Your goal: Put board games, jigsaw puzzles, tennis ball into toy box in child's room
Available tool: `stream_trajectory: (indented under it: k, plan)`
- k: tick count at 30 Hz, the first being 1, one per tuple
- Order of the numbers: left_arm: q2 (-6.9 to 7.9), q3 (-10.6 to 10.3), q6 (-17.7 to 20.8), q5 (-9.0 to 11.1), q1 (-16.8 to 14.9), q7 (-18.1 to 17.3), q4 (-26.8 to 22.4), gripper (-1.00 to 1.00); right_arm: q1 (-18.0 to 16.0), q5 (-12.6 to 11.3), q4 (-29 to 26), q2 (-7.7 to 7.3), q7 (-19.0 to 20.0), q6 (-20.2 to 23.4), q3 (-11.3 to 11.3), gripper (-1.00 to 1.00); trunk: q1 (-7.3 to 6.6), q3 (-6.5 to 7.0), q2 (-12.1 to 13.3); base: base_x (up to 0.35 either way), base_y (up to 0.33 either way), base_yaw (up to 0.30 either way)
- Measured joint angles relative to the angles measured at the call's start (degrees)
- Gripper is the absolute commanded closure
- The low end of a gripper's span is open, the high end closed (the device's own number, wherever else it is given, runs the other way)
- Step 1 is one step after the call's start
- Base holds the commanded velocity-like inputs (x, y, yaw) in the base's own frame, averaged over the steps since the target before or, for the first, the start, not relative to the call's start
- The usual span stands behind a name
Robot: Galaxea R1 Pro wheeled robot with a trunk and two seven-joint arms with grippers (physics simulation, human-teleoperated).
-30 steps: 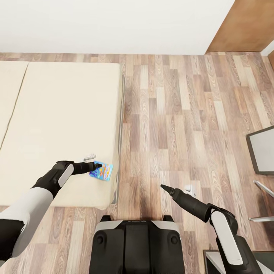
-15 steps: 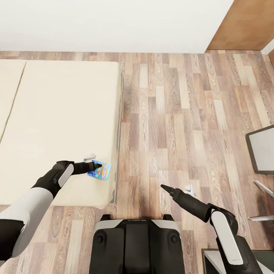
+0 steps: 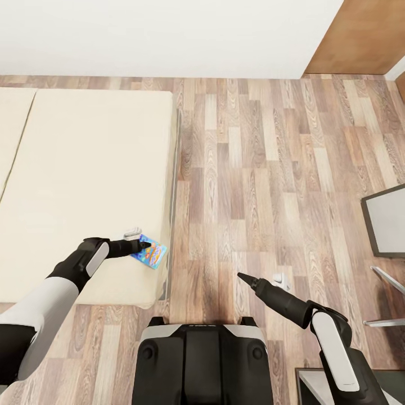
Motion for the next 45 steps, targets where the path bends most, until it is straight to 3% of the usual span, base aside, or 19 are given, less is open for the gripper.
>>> stream_trajectory:
  k: [24, 28, 35, 42, 45]
  plan:
    - [0.14, 0.35, -0.03, 0.03, 0.01, -0.1, -0.15, -1.0, 0.01, 0.09, 0.0, 0.03, 0.0, -0.11, -0.02, -1.0, 0.0, 0.0, 0.0, 0.0, 0.0, 0.0]
    - [0.57, 0.34, -0.05, 0.0, 0.05, -1.38, -1.46, -1.0, 0.01, 0.09, 0.0, 0.01, 0.0, -0.13, -0.07, -1.0, 0.0, 0.0, 0.0, 0.0, 0.0, 0.0]
    - [3.93, 1.58, -0.03, -0.13, 0.05, -4.53, -3.43, -1.0, 0.01, 0.09, 0.0, 0.0, 0.0, -0.14, -0.08, -1.0, 0.0, 0.0, 0.0, 0.0, 0.0, 0.0]
    - [8.96, 6.79, 0.47, -0.02, 0.08, -5.96, -3.72, -1.0, 0.01, 0.09, 0.0, 0.0, 0.02, -0.14, -0.08, -1.0, 0.0, 0.0, 0.0, 0.0, 0.0, 0.0]
    - [11.47, 8.9, 1.86, -0.15, 0.2, -10.63, -3.74, -1.0, -0.02, 0.09, 0.0, 0.0, 0.05, -0.14, -0.08, -1.0, 0.0, 0.0, 0.0, 0.0, 0.0, 0.0]
